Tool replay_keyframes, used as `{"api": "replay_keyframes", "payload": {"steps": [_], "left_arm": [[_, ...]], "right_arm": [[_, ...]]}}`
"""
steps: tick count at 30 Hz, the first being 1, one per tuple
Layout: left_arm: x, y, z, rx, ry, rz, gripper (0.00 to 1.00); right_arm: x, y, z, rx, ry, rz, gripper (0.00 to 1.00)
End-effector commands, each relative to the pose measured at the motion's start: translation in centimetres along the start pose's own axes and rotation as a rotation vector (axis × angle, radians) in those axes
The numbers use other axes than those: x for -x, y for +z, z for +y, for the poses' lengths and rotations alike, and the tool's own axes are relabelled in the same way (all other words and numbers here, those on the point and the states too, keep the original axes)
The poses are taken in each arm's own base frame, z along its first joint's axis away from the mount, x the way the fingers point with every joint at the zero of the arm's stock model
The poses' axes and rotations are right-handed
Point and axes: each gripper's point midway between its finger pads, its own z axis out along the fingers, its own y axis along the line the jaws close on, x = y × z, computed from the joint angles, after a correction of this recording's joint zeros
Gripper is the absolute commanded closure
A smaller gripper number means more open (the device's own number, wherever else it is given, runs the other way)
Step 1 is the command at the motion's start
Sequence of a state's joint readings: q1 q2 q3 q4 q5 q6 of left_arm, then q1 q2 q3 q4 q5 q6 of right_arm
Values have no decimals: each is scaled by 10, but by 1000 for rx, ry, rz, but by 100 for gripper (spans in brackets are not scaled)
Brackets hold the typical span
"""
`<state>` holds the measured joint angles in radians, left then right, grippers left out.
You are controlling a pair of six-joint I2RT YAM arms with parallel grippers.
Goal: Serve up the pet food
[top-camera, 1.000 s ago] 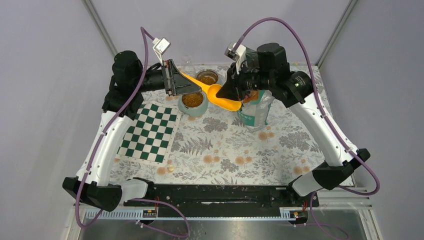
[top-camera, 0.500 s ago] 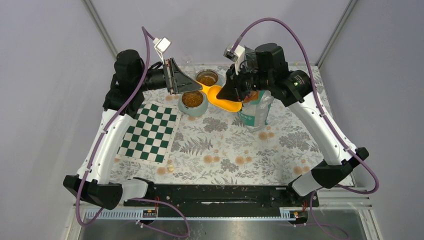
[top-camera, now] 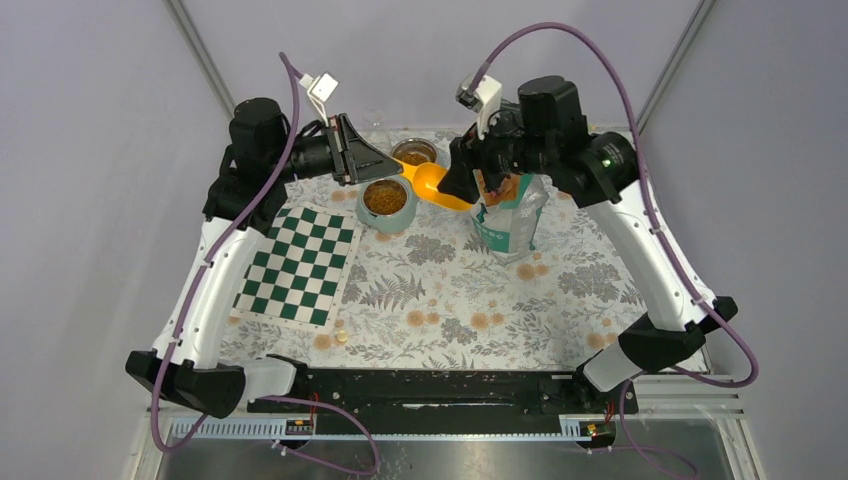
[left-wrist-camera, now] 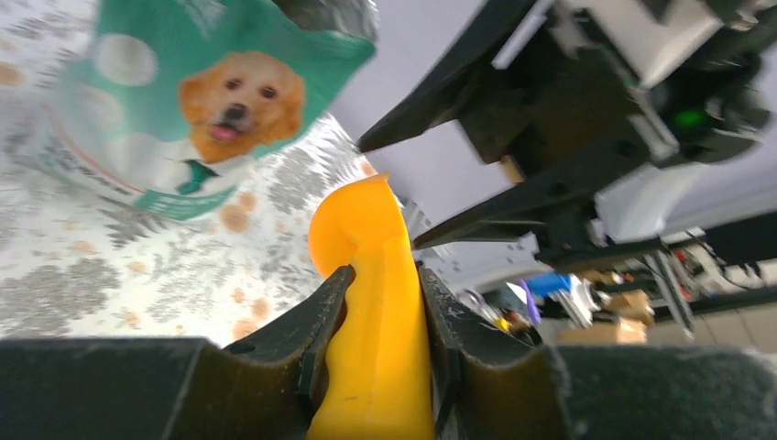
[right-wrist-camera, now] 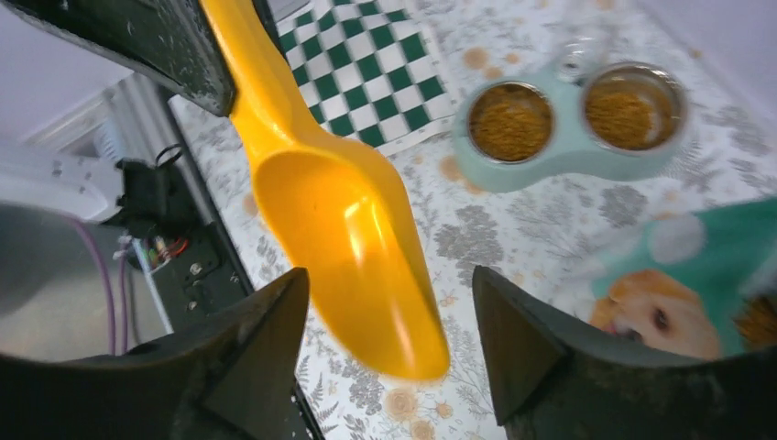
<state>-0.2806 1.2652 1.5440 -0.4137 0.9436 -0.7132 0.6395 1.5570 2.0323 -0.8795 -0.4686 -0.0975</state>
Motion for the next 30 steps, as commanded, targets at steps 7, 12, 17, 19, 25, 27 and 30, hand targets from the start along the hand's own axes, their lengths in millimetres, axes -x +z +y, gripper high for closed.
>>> {"api": "replay_keyframes", "payload": {"steps": [7,12,17,19,25,27,30], "left_arm": [[40,-25,29,323,139,-223,100],[45,-29,33,359,128,-245,100],[49,-29,31,357,122,-254,100],[50,-29,31,361,120,-259,100],[53,-28,30,360,116,-264,100],[54,-28,30,359,116,-266,100],[55,-29,28,359,120,-269,100]], "right_arm": [[33,-118,-133,-815,109,-135,13],[16,-132,-179,-923,163,-66,6],[-4,-106,-208,-879,182,48,9],[-13,-98,-221,-884,198,84,14],[-27,-72,-247,-865,221,139,44],[-26,-71,-251,-882,237,130,70],[-8,-85,-252,-916,240,62,100]]}}
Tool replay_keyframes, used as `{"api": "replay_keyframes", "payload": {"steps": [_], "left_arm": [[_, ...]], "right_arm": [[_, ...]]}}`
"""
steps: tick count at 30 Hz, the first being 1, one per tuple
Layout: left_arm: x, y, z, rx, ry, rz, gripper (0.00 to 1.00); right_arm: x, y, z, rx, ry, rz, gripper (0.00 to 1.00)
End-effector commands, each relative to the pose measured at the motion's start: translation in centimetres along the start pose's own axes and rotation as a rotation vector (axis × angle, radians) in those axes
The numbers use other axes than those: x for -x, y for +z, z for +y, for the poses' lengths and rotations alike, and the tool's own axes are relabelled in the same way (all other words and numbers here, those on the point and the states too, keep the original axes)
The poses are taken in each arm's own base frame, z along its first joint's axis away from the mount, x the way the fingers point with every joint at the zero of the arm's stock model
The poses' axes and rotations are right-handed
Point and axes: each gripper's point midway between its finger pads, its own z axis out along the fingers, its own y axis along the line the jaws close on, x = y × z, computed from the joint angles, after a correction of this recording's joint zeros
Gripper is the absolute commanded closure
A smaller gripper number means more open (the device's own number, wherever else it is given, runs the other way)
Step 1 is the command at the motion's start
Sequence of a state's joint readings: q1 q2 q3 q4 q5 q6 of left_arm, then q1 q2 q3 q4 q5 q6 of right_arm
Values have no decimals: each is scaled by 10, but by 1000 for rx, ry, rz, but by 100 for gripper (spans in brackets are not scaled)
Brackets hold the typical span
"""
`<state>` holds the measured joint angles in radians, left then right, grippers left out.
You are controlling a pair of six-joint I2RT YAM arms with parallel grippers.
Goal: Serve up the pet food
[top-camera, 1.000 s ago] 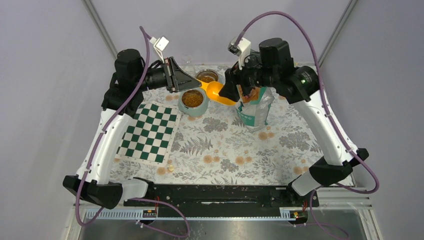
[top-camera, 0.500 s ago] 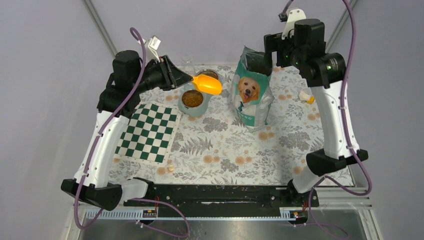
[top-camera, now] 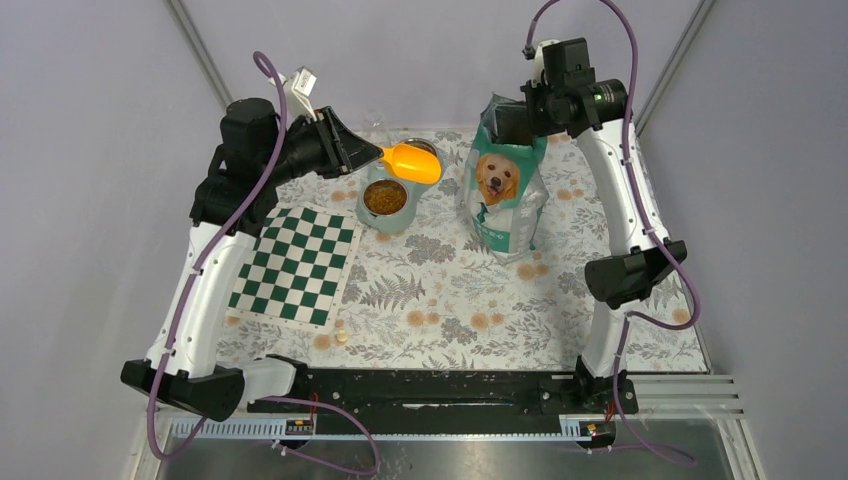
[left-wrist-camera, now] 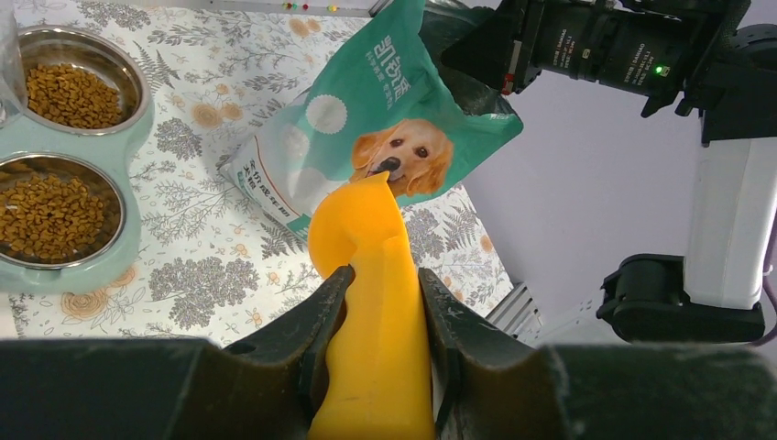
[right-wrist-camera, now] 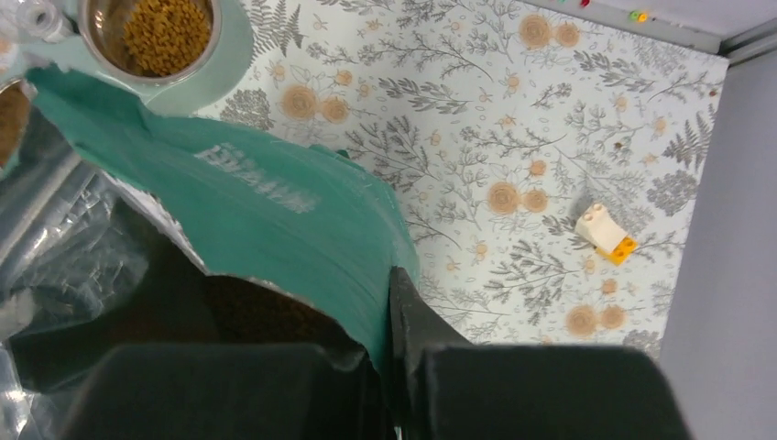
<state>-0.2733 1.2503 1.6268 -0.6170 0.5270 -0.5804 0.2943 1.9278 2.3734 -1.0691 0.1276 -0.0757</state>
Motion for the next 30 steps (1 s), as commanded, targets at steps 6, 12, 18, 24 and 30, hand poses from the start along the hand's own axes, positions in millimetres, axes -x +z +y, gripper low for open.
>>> {"api": "replay_keyframes", "payload": {"steps": [6,12,18,24,30], "left_arm": [[25,-9,-17,-27,32,-91,100],[23,-8,-16,-38,18,-95,100],[20,-8,-15,-41,10,-96,100],[17,-6,-13,-42,-13,-91,100],[14,0,-14,-75,-43,-83,100]], "right_arm": [[79,-91,-54,-173,71,-339,100],[107,-134,-96,-325,110,-504,100],[128,-150,-105,-333,103,-601,100],[110,-127,-69,-139,117,-534,100],[53,-96,-13,0,54,-362,100]]}}
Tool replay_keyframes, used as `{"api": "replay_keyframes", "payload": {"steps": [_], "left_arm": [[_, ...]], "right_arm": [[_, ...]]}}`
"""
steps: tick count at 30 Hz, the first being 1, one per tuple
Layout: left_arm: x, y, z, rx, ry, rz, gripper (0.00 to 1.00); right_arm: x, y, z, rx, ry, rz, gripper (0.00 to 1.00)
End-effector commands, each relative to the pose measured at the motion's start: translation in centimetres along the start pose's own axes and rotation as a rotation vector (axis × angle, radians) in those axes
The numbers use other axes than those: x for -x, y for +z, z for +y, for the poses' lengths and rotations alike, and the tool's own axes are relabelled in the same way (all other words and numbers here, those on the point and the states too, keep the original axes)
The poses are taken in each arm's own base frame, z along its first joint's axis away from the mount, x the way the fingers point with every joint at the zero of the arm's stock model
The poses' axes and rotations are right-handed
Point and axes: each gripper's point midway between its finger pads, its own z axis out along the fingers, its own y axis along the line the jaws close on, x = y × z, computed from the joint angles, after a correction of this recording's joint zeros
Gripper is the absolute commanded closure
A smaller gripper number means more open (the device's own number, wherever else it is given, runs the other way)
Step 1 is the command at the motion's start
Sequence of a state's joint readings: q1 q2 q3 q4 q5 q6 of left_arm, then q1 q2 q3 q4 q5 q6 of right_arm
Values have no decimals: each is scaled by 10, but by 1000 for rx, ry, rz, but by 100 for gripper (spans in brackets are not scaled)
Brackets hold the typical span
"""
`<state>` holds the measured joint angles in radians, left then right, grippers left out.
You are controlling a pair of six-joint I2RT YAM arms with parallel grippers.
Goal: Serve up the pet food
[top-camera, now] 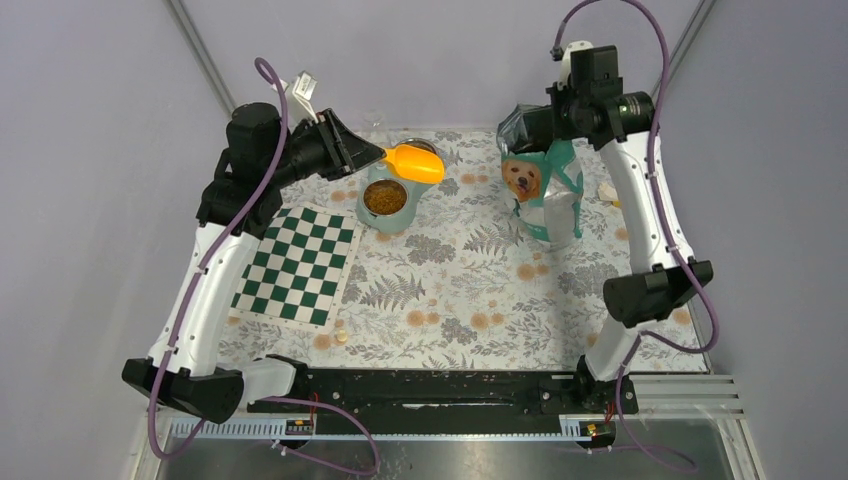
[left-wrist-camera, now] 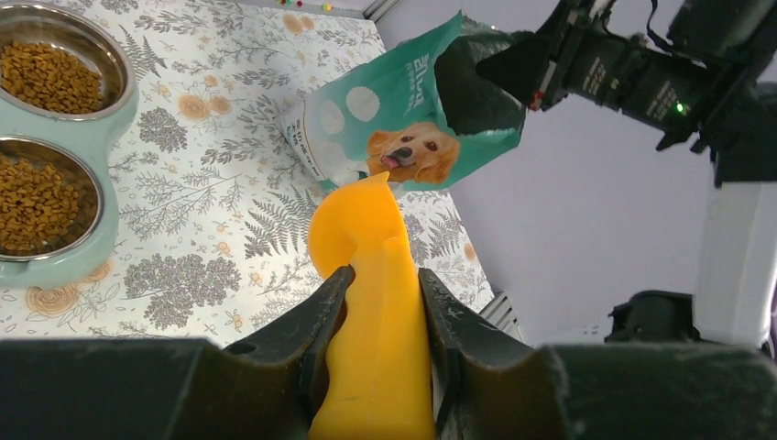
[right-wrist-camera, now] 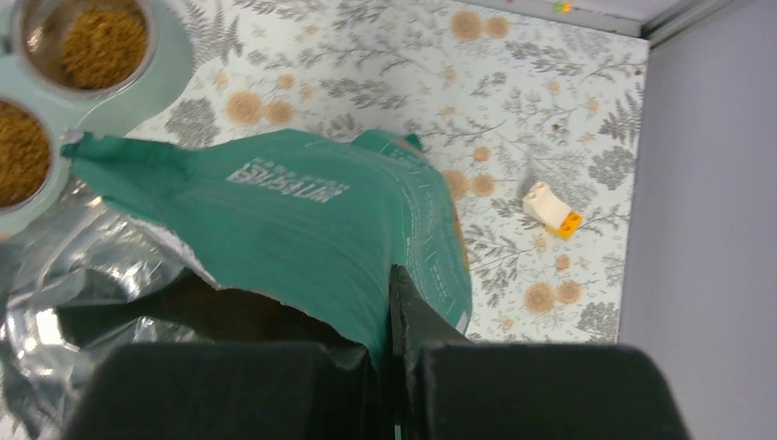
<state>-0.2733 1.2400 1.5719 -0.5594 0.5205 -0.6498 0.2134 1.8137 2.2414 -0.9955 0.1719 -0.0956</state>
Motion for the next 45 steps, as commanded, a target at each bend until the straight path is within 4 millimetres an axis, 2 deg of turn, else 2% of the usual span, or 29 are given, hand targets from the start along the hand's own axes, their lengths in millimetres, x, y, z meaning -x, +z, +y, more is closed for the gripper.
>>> {"api": "replay_keyframes", "payload": {"steps": [1,7,11,18,25,29,32,37,40,45], "left_arm": [[15,-4,-20,-84,12,-65,100],[18,1,-34,-169,16,-82,100],[20,3,-27,-152,35,-113,100],[-6,13,-13,-168,-24,-46,100],[-26,1,8,-82,-14,-44,100],[-18,-18,16,-6,38,-149,100],[-15,-25,12,-5,64,-171,100],[-24,-20,7,-61,7,-147,100],[-31,-14,19,-34,-40,-140,100],[-59,15,32,-37,-90,-38,100]], "right_arm": [[51,-77,38,130,22,-297,100],[19,-81,87,195,-19,-230,100],[0,-77,118,222,7,-176,100],[-31,-61,165,230,42,-42,100],[-37,-52,183,196,86,46,100],[-42,-45,193,183,44,82,100],[-42,-44,201,203,38,88,100],[-40,-47,213,241,18,82,100],[-40,-50,218,268,18,87,100],[-38,-58,236,337,19,86,100]]}}
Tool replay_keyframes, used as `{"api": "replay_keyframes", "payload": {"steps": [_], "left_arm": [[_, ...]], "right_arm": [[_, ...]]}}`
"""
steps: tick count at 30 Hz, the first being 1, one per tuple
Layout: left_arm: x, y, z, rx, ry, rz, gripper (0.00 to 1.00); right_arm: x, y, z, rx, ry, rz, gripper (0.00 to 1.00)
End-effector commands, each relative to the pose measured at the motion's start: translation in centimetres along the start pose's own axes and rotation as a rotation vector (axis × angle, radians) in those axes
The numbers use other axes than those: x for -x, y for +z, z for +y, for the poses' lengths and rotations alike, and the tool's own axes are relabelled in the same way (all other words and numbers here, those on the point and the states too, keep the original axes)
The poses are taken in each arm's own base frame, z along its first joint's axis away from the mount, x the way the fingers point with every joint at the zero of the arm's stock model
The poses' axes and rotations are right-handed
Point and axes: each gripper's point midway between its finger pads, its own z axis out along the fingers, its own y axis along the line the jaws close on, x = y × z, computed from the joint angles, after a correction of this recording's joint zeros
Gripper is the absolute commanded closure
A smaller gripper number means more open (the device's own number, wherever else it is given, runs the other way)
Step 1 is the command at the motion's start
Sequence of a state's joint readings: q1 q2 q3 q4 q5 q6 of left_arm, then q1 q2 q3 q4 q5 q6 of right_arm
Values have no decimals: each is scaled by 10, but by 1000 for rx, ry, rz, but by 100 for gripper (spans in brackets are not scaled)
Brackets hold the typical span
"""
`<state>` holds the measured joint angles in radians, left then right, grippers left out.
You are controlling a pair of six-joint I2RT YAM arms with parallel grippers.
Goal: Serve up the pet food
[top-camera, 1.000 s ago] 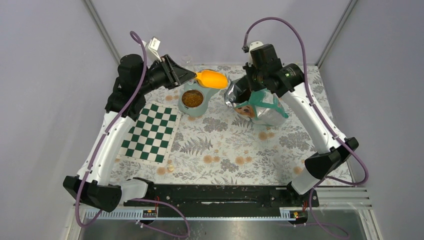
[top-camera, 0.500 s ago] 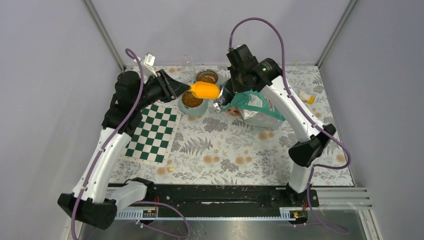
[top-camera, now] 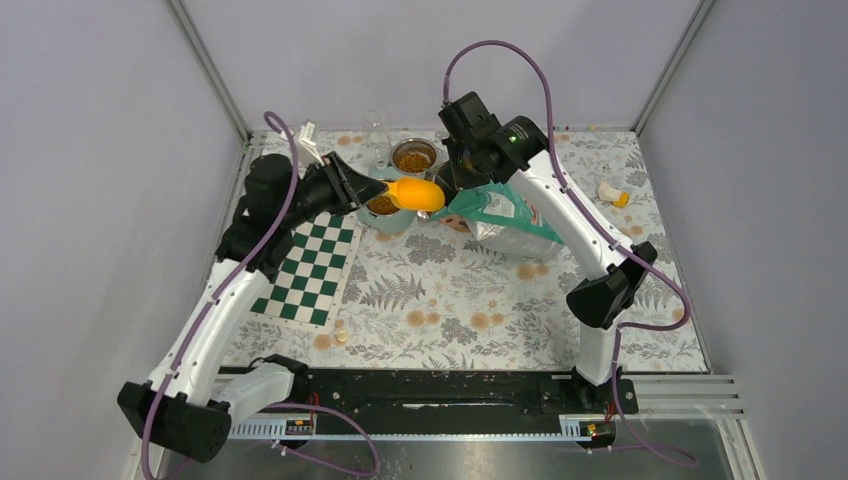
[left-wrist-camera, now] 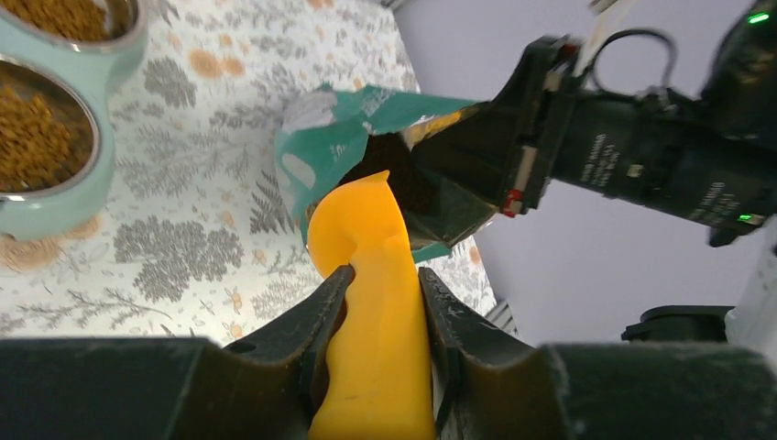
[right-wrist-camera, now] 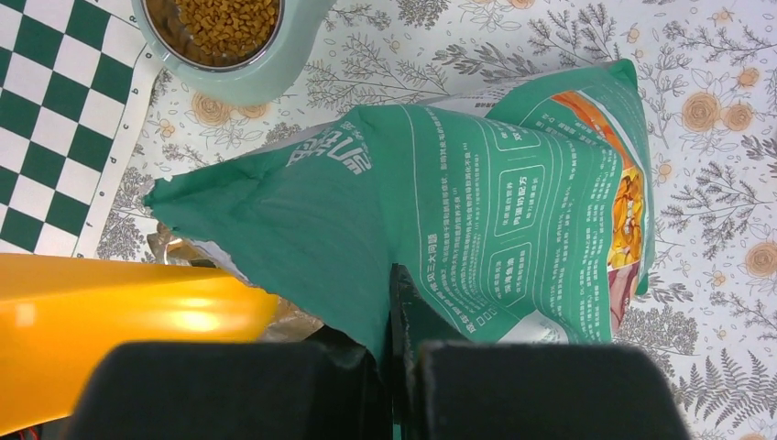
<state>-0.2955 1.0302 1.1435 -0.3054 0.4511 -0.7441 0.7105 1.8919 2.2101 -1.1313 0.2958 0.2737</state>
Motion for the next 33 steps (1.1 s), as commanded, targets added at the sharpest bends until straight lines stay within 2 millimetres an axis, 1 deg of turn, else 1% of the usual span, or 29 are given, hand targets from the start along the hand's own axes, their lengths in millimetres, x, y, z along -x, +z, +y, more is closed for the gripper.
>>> {"api": "replay_keyframes", "payload": {"steps": [1,3,5,9,12,14,17,19,21,24,29,31,33], "left_arm": [[-12,26,-3,-46,-37,43,100],[-23,41,3,-32,-79,89,100],[-30,55,11,0,-131,112,100],[-29,78,24,34,-220,109,100],[-34,95,30,59,-240,124,100],[-45,104,38,123,-222,137,100],[-69,116,54,232,-151,161,100],[-83,124,63,245,-186,166,100],[-95,129,77,275,-228,169,100],[-109,137,91,295,-290,172,100],[-123,159,94,238,-358,162,100],[-124,165,89,192,-376,159,100],[-123,168,80,125,-374,157,100]], "right_arm": [[26,-21,37,142,28,-95,100],[23,-18,45,150,21,-86,100],[19,-16,52,166,17,-67,100],[12,-13,64,200,16,-41,100],[10,-8,72,207,20,-37,100],[10,-3,76,201,26,-37,100],[8,7,80,191,57,-30,100],[4,16,80,177,69,-24,100],[-1,22,79,168,72,-17,100],[-9,30,80,172,85,-16,100],[-20,38,84,194,102,-15,100],[-20,39,79,184,107,-25,100],[-17,36,75,195,123,-40,100]]}}
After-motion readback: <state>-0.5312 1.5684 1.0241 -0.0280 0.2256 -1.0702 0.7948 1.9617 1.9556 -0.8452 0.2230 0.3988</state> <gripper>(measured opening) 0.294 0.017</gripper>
